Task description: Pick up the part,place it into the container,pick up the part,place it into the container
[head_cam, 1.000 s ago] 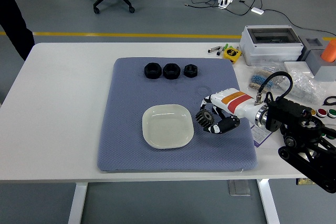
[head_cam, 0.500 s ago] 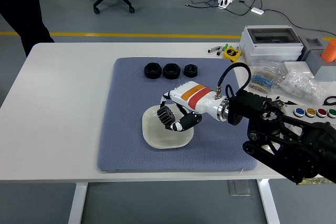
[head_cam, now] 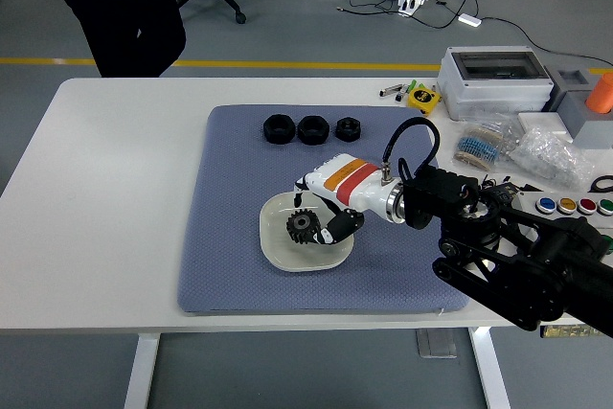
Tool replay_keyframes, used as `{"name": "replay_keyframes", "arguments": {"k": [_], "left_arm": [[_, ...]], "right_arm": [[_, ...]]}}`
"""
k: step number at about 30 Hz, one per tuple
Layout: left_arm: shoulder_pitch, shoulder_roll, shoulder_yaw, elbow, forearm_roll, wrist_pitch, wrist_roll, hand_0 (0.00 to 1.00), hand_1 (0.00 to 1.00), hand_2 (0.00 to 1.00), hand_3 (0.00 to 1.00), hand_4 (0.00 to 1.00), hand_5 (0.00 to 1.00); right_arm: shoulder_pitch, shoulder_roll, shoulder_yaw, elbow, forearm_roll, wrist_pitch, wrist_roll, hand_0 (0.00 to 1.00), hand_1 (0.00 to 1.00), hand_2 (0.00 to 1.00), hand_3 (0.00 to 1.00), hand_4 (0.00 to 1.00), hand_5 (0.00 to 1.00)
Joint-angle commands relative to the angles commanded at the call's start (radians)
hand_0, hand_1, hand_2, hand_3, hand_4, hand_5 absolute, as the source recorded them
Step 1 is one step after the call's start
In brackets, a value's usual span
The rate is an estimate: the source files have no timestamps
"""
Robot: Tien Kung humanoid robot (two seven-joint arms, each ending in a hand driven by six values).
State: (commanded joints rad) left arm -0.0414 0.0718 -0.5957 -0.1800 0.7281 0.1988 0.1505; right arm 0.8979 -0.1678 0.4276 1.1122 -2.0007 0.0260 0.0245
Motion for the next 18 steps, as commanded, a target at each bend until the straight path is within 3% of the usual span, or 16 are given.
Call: {"name": "replay_keyframes", "arguments": {"k": [10, 18], "left_arm": [[0.008, 0.0, -0.023, 0.0, 0.03, -0.002, 0.006, 0.735, 0.714, 0.725, 0.597, 0.657, 0.633], [0.012, -0.001, -0.042, 0.0, 0.054, -0.002, 0.011, 0.736, 0.714, 0.723, 0.596, 0.658, 0.631]], "right_arm": [[-0.011, -0.005, 0.011, 0.008, 0.007, -0.01, 0.003, 0.026, 0.056, 0.21, 0.614, 0.95, 0.432], [-0.013, -0.041, 0.065, 0.013, -0.005, -0.028, -0.01, 0.045, 0.061, 0.211, 0.602, 0.94, 0.43]]}}
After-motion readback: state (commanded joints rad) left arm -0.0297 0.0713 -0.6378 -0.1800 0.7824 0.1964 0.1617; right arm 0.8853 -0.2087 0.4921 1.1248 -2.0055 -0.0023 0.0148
